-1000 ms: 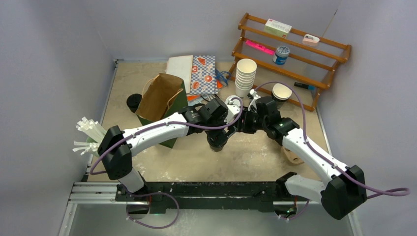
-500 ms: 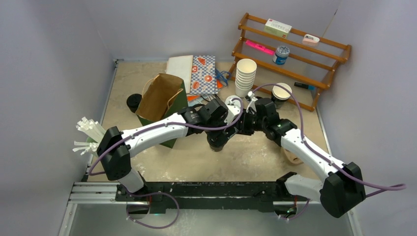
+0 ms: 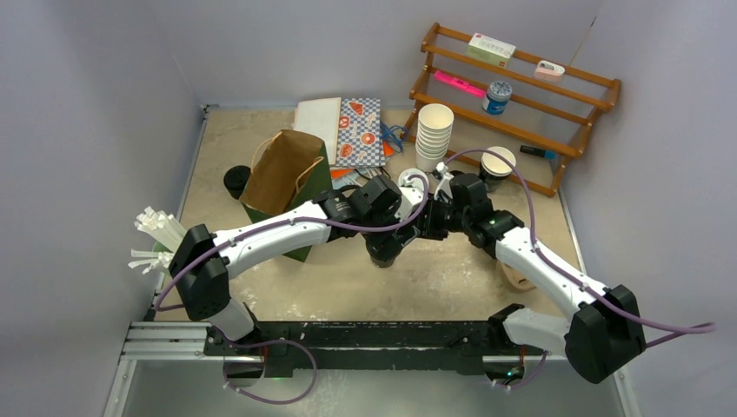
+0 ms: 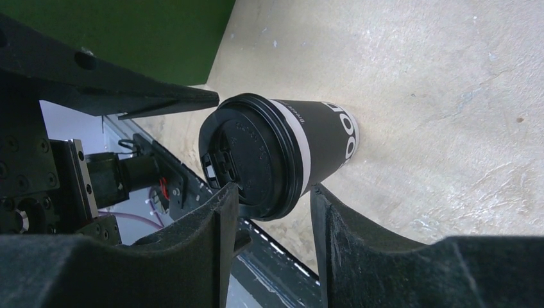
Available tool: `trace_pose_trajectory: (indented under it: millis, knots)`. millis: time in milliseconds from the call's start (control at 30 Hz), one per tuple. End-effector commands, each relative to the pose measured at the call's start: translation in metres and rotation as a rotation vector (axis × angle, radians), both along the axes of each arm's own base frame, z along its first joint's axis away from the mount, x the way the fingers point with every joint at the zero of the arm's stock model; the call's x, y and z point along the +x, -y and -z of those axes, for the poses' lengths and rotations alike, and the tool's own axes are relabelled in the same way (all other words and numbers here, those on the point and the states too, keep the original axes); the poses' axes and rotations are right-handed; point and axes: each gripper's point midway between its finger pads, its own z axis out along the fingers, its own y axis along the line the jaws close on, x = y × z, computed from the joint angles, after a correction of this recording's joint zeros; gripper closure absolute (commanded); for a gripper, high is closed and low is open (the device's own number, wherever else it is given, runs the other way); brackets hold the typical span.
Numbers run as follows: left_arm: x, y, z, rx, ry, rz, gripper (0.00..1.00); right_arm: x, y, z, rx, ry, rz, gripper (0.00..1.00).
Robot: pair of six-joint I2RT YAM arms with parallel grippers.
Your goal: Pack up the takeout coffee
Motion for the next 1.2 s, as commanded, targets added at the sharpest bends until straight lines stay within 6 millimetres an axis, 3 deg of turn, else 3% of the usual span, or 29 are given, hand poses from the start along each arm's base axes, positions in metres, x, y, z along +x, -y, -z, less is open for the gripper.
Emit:
trace_pose_trajectory:
  millis: [0,367,700,1000,1167]
  knots:
    - [0.003,0.003,-0.006,-0.02,0.025,-0.014,0.0,-0.001,-0.003,-0.003,0.025,0.008,-0.021,0.52]
    - [-0.001,0.004,-0.001,0.0,0.017,0.019,0.0,-0.006,-0.013,0.002,0.063,-0.029,-0.08,0.53]
    - [0.005,-0.001,0.003,0.036,0.035,-0.007,0.14,-0.005,-0.013,0.007,0.064,-0.042,-0.079,0.58]
    - [0.009,-0.004,0.008,0.065,0.045,-0.025,0.15,-0.005,-0.012,0.011,0.056,-0.045,-0.074,0.6]
    - [0.01,-0.004,0.007,0.074,0.047,-0.022,0.21,-0.006,-0.011,0.014,0.05,-0.051,-0.07,0.61]
